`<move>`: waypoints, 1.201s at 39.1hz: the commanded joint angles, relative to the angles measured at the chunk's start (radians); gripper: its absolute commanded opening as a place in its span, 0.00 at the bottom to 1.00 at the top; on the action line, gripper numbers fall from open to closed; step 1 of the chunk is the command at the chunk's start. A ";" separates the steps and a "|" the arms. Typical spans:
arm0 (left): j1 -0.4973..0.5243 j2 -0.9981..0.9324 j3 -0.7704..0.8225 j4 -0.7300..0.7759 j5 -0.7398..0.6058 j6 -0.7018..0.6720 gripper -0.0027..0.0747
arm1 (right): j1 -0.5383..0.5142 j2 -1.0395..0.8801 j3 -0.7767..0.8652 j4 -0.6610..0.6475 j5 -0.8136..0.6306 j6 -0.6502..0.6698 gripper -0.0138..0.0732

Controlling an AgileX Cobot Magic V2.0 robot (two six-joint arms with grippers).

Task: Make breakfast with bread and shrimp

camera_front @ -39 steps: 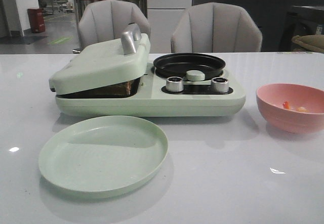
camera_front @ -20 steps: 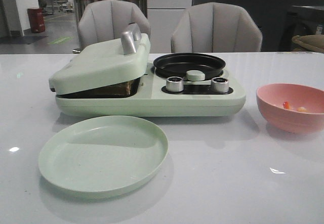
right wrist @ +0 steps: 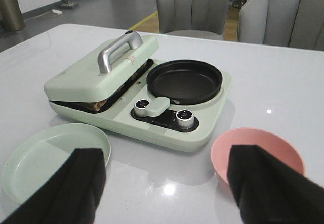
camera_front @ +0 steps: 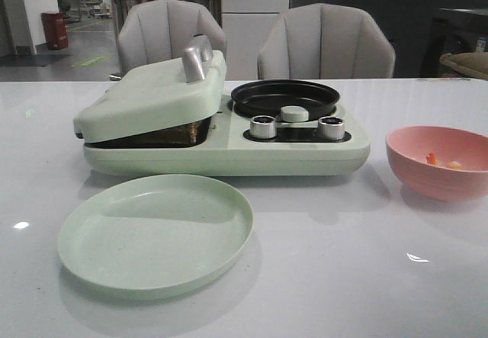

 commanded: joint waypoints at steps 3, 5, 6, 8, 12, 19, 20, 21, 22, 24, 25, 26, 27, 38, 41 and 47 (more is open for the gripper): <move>0.003 -0.011 -0.025 -0.010 -0.082 -0.011 0.18 | -0.009 0.149 -0.138 0.000 0.004 -0.003 0.85; 0.003 -0.011 -0.025 -0.010 -0.082 -0.011 0.18 | -0.020 0.190 -0.177 0.000 0.029 -0.003 0.85; 0.003 -0.011 -0.025 -0.010 -0.082 -0.011 0.18 | -0.034 0.217 -0.203 0.000 0.046 -0.001 0.85; 0.003 -0.011 -0.025 -0.010 -0.082 -0.011 0.18 | -0.060 0.251 -0.238 0.000 0.085 -0.001 0.85; 0.003 -0.011 -0.025 -0.010 -0.082 -0.011 0.18 | -0.141 0.317 -0.301 0.002 0.155 -0.001 0.85; 0.003 -0.011 -0.025 -0.010 -0.082 -0.011 0.18 | -0.285 0.387 -0.348 0.071 0.152 -0.001 0.85; 0.003 -0.011 -0.025 -0.010 -0.082 -0.011 0.18 | -0.304 0.397 -0.350 0.090 0.152 -0.001 0.85; 0.003 -0.011 -0.025 -0.010 -0.082 -0.011 0.18 | -0.322 0.411 -0.353 0.103 0.152 -0.001 0.85; 0.003 -0.011 -0.025 -0.010 -0.082 -0.011 0.18 | -0.335 0.423 -0.353 0.117 0.152 -0.001 0.85; 0.003 -0.011 -0.025 -0.010 -0.082 -0.011 0.18 | -0.362 0.454 -0.354 0.134 0.155 -0.002 0.85; 0.003 -0.011 -0.025 -0.010 -0.082 -0.011 0.18 | -0.376 0.473 -0.354 0.143 0.155 -0.002 0.85; 0.003 -0.011 -0.025 -0.010 -0.082 -0.011 0.18 | -0.391 0.493 -0.354 0.151 0.155 -0.002 0.85; 0.003 -0.011 -0.025 -0.010 -0.082 -0.011 0.18 | -0.406 0.513 -0.355 0.156 0.156 -0.002 0.85; 0.003 -0.011 -0.025 -0.010 -0.082 -0.011 0.18 | -0.572 0.727 -0.399 0.279 0.184 -0.051 0.85; 0.003 -0.011 -0.025 -0.010 -0.082 -0.011 0.18 | -0.614 0.786 -0.424 0.336 0.197 -0.085 0.85; 0.003 -0.013 -0.025 -0.010 -0.082 -0.011 0.18 | -0.645 0.893 -0.484 0.474 0.237 -0.254 0.85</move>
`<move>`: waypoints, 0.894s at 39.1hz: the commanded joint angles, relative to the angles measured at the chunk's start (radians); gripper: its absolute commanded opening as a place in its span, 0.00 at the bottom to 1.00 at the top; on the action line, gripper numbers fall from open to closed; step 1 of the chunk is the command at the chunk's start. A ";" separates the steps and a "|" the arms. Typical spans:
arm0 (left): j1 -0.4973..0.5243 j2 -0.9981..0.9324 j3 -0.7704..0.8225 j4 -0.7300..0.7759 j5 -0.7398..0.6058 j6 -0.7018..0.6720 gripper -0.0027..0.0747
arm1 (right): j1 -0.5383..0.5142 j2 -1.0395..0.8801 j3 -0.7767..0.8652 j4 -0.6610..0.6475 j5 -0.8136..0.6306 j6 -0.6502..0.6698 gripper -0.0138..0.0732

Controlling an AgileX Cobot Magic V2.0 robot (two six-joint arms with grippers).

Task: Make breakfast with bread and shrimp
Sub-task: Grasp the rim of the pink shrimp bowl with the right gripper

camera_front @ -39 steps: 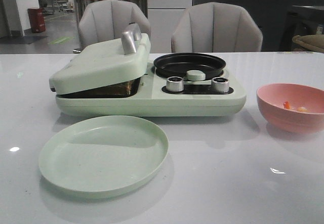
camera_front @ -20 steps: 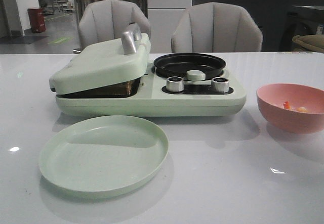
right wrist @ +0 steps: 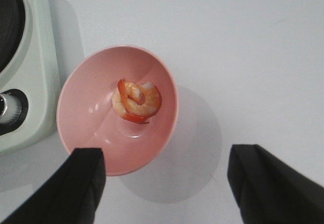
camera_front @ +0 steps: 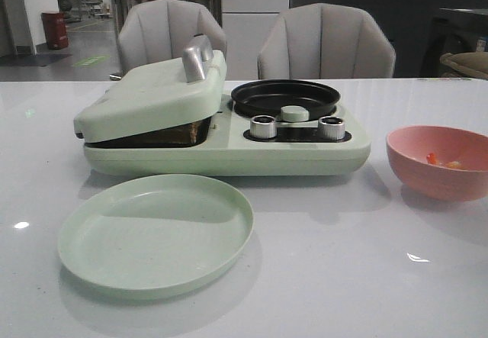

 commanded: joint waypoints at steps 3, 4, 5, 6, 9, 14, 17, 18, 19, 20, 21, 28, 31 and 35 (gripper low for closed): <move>0.003 -0.013 -0.025 -0.010 -0.082 -0.011 0.18 | -0.012 0.081 -0.092 0.122 -0.008 -0.170 0.85; 0.003 -0.013 -0.025 -0.010 -0.082 -0.011 0.18 | -0.012 0.096 -0.099 0.127 -0.008 -0.177 0.85; 0.003 -0.013 -0.025 -0.010 -0.082 -0.011 0.18 | -0.012 0.116 -0.109 0.128 -0.011 -0.177 0.85; 0.003 -0.013 -0.025 -0.010 -0.082 -0.011 0.18 | -0.012 0.134 -0.118 0.128 -0.016 -0.180 0.85; 0.003 -0.013 -0.025 -0.010 -0.082 -0.011 0.18 | -0.012 0.181 -0.142 0.127 -0.028 -0.188 0.85; 0.003 -0.013 -0.025 -0.010 -0.082 -0.011 0.18 | -0.012 0.256 -0.179 0.126 -0.038 -0.219 0.85; 0.003 -0.013 -0.025 -0.010 -0.082 -0.011 0.18 | -0.012 0.294 -0.200 0.126 -0.045 -0.219 0.85; 0.003 -0.013 -0.025 -0.010 -0.082 -0.011 0.18 | -0.012 0.310 -0.207 0.126 -0.046 -0.219 0.85; 0.003 -0.013 -0.025 -0.010 -0.082 -0.011 0.18 | -0.012 0.321 -0.214 0.126 -0.046 -0.220 0.85; 0.003 -0.013 -0.025 -0.010 -0.082 -0.011 0.18 | -0.012 0.336 -0.221 0.126 -0.047 -0.220 0.85; 0.003 -0.013 -0.025 -0.010 -0.082 -0.011 0.18 | -0.012 0.351 -0.227 0.126 -0.048 -0.220 0.85; 0.003 -0.013 -0.025 -0.010 -0.082 -0.011 0.18 | -0.012 0.443 -0.271 0.126 -0.040 -0.220 0.85; 0.003 -0.013 -0.025 -0.010 -0.082 -0.011 0.18 | -0.012 0.477 -0.285 0.126 -0.031 -0.220 0.85; 0.003 -0.013 -0.025 -0.010 -0.082 -0.011 0.18 | -0.012 0.519 -0.299 0.126 -0.018 -0.221 0.84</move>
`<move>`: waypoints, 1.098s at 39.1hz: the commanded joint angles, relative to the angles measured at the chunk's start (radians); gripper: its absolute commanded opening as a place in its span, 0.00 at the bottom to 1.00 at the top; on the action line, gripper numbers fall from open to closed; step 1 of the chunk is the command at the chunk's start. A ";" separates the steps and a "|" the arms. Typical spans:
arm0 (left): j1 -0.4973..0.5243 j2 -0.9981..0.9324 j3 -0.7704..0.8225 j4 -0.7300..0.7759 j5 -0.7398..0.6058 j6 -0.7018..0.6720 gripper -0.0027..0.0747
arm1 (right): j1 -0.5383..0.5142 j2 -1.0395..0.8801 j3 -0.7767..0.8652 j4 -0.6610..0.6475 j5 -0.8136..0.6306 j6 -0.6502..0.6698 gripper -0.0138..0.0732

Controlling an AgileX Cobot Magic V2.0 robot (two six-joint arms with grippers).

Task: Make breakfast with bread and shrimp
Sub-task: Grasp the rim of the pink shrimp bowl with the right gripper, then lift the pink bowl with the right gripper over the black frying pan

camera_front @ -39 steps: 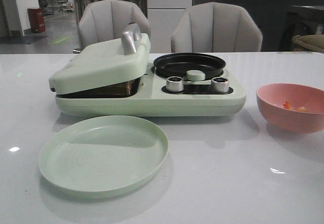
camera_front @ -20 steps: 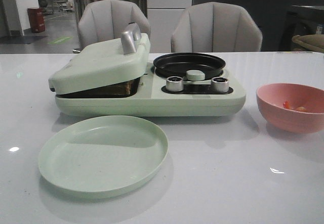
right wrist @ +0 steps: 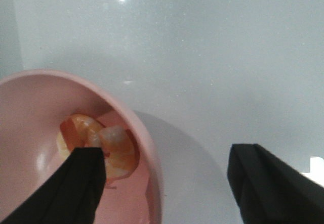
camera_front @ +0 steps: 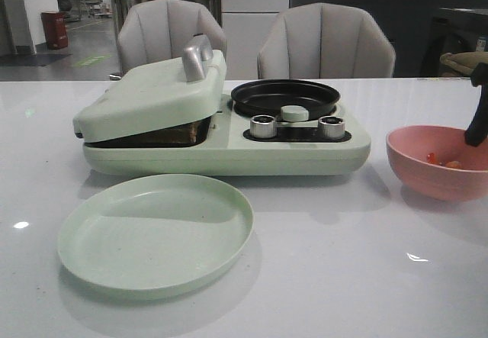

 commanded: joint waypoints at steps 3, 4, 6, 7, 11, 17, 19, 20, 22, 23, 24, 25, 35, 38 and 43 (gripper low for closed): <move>0.003 -0.013 -0.025 -0.010 -0.082 -0.011 0.18 | -0.006 0.000 -0.046 0.019 -0.001 -0.023 0.76; 0.003 -0.013 -0.025 -0.010 -0.082 -0.011 0.18 | -0.005 0.003 -0.046 0.019 -0.003 -0.029 0.72; 0.003 -0.013 -0.025 -0.010 -0.082 -0.011 0.18 | -0.003 0.006 -0.046 0.020 -0.008 -0.039 0.61; 0.003 -0.013 -0.025 -0.010 -0.082 -0.011 0.18 | -0.003 0.006 -0.046 0.020 -0.011 -0.039 0.56; 0.003 -0.013 -0.025 -0.010 -0.082 -0.011 0.18 | -0.003 0.006 -0.046 0.031 -0.022 -0.039 0.33; 0.003 -0.013 -0.025 -0.010 -0.082 -0.011 0.18 | -0.003 0.005 -0.046 0.087 -0.019 -0.039 0.33; 0.003 -0.013 -0.025 -0.010 -0.082 -0.011 0.18 | -0.003 0.005 -0.046 0.113 -0.018 -0.039 0.33; 0.003 -0.013 -0.025 -0.010 -0.082 -0.011 0.18 | -0.003 0.005 -0.046 0.123 -0.018 -0.039 0.33; 0.003 -0.013 -0.025 -0.010 -0.082 -0.011 0.18 | -0.003 0.005 -0.046 0.129 -0.016 -0.039 0.33; 0.003 -0.013 -0.025 -0.010 -0.082 -0.011 0.18 | -0.003 0.005 -0.046 0.129 -0.016 -0.039 0.33; 0.003 -0.013 -0.025 -0.010 -0.082 -0.011 0.18 | -0.003 0.005 -0.046 0.129 -0.016 -0.039 0.33; 0.003 -0.013 -0.025 -0.010 -0.082 -0.011 0.18 | -0.003 0.005 -0.046 0.138 -0.016 -0.037 0.33; 0.003 -0.013 -0.025 -0.010 -0.082 -0.011 0.18 | 0.019 -0.032 -0.181 0.153 0.042 -0.039 0.33; 0.003 -0.013 -0.025 -0.010 -0.082 -0.011 0.18 | 0.043 -0.047 -0.236 0.152 0.040 -0.039 0.33; 0.003 -0.013 -0.025 -0.010 -0.082 -0.011 0.18 | 0.112 -0.053 -0.340 0.152 0.033 -0.039 0.33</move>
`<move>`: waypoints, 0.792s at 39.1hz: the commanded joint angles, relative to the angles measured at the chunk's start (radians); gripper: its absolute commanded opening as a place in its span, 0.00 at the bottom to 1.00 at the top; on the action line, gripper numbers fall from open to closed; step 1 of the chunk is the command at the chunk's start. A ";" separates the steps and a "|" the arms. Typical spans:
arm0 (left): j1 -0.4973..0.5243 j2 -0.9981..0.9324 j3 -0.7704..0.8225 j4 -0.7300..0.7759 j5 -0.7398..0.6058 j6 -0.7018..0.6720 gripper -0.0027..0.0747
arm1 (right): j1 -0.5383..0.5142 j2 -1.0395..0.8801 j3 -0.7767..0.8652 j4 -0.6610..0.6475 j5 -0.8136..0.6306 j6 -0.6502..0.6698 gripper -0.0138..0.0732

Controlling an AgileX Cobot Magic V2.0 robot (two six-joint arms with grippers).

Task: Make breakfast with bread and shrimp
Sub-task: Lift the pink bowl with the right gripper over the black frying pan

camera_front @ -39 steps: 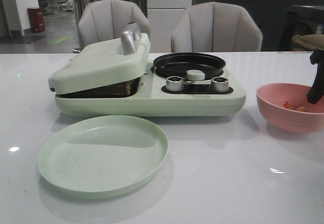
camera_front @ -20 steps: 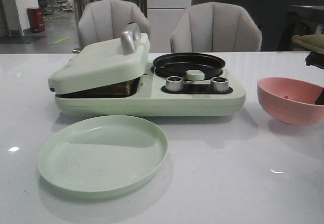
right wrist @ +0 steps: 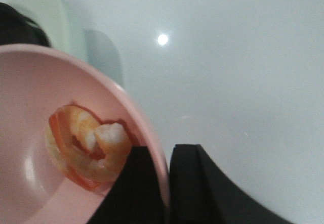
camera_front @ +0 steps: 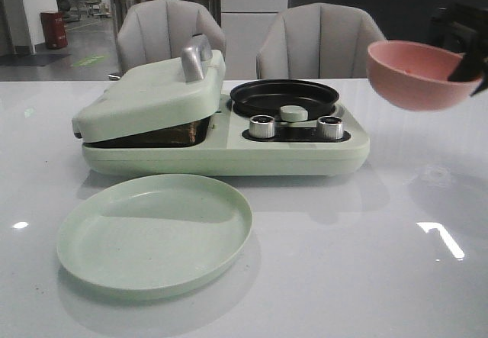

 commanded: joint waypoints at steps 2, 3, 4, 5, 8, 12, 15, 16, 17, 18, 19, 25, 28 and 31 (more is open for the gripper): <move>0.003 -0.013 -0.027 -0.010 -0.082 -0.011 0.18 | 0.075 -0.064 -0.123 0.031 -0.037 -0.015 0.33; 0.003 -0.013 -0.027 -0.010 -0.082 -0.011 0.18 | 0.096 -0.062 -0.139 0.028 -0.047 -0.018 0.33; 0.003 -0.013 -0.027 -0.010 -0.082 -0.011 0.18 | 0.112 -0.062 -0.149 0.028 -0.059 -0.021 0.33; 0.003 -0.013 -0.027 -0.010 -0.082 -0.011 0.18 | 0.134 -0.062 -0.160 0.027 -0.079 -0.025 0.33; 0.003 -0.013 -0.027 -0.010 -0.082 -0.011 0.18 | 0.203 -0.062 -0.175 0.015 -0.170 -0.038 0.33; 0.003 -0.013 -0.027 -0.010 -0.082 -0.011 0.18 | 0.272 -0.054 -0.175 -0.024 -0.306 -0.045 0.33; 0.003 -0.013 -0.027 -0.010 -0.082 -0.011 0.18 | 0.305 -0.037 -0.175 -0.034 -0.390 -0.045 0.33; 0.003 -0.013 -0.027 -0.010 -0.082 -0.011 0.18 | 0.314 -0.027 -0.175 -0.036 -0.420 -0.046 0.33; 0.003 -0.013 -0.027 -0.010 -0.082 -0.011 0.18 | 0.320 -0.022 -0.175 -0.041 -0.441 -0.046 0.33; 0.003 -0.013 -0.027 -0.010 -0.082 -0.011 0.18 | 0.325 -0.013 -0.175 -0.043 -0.470 -0.046 0.33; 0.003 -0.013 -0.027 -0.010 -0.082 -0.011 0.18 | 0.328 -0.006 -0.173 -0.046 -0.498 -0.047 0.33; 0.003 -0.013 -0.027 -0.010 -0.082 -0.011 0.18 | 0.336 0.033 -0.172 -0.058 -0.645 -0.059 0.33; 0.003 -0.013 -0.027 -0.010 -0.082 -0.011 0.18 | 0.337 0.062 -0.172 -0.081 -0.732 -0.062 0.33; 0.003 -0.013 -0.027 -0.010 -0.082 -0.011 0.18 | 0.341 0.089 -0.163 -0.119 -0.825 -0.062 0.32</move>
